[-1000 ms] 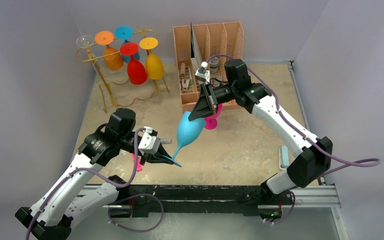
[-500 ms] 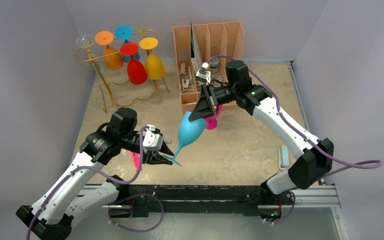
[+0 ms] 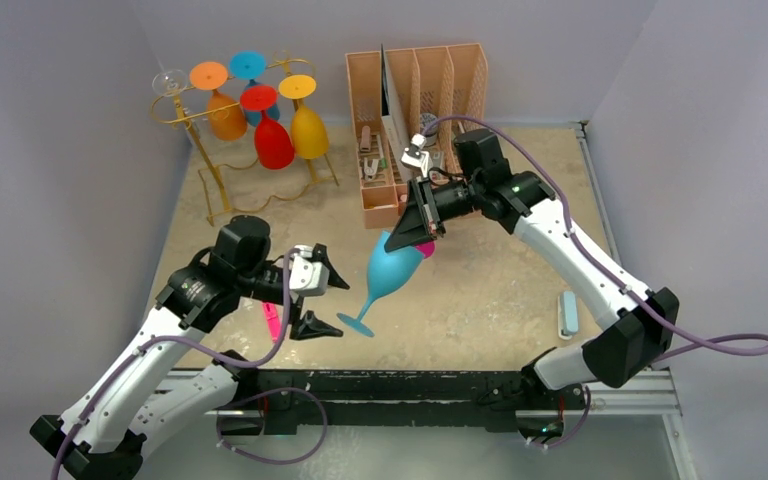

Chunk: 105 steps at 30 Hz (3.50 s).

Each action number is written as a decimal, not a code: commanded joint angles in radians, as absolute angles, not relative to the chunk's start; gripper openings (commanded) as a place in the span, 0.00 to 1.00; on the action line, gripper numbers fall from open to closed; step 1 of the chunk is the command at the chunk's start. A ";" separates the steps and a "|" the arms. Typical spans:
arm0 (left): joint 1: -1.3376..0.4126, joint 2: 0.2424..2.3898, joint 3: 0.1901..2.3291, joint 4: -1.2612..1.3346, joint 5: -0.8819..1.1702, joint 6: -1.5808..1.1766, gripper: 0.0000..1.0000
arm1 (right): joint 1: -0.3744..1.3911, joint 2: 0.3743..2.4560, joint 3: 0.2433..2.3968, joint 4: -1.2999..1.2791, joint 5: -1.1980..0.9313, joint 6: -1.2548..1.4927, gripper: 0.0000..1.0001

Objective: Take the wine glass off the wine glass rack
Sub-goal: Place the wine glass at the center of the board.

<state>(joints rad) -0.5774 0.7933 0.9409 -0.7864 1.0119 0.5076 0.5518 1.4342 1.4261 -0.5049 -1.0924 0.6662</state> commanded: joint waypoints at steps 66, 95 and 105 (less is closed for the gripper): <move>-0.574 0.504 0.644 -0.379 -0.699 -0.127 1.00 | 0.474 1.412 1.188 -0.314 0.205 0.298 0.00; -0.574 0.525 0.649 -0.388 -0.700 -0.123 1.00 | 0.474 1.464 1.302 -0.455 0.178 0.251 0.18; -0.574 0.544 0.653 -0.393 -0.719 -0.129 0.98 | 0.475 1.483 1.334 -0.477 0.167 0.246 0.08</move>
<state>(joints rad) -0.5762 0.5327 0.6476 -0.3904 -0.6968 -0.1375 0.4751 1.4746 1.2789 -0.4469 0.1753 0.2611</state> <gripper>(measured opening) 0.990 0.106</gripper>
